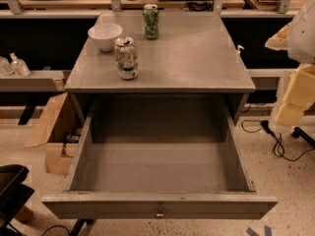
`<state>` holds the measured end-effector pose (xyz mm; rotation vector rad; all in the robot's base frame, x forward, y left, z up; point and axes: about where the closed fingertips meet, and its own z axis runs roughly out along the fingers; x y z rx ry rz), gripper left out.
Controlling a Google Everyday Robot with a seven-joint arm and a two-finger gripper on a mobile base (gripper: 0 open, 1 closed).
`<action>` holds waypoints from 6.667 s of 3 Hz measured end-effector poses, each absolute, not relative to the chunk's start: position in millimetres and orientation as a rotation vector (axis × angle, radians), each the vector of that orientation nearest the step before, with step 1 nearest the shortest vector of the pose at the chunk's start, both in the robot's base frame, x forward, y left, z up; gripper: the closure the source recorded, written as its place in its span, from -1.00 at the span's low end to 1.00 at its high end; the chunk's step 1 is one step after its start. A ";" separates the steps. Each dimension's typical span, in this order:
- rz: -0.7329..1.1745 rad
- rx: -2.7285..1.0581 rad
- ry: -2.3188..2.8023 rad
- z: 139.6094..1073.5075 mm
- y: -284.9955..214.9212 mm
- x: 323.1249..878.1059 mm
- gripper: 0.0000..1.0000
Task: Place green can into top drawer
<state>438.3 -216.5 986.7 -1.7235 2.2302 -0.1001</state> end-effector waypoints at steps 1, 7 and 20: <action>-0.100 -1.723 2.230 986.7 -216.5 438.3 -1.00; 0.299 -0.997 1.707 982.6 -184.6 676.0 -1.00; 0.448 -0.524 1.561 901.1 6.4 998.8 -0.66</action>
Offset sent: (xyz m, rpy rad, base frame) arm 0.0477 -0.0008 -0.0086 0.1597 -0.1096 0.0022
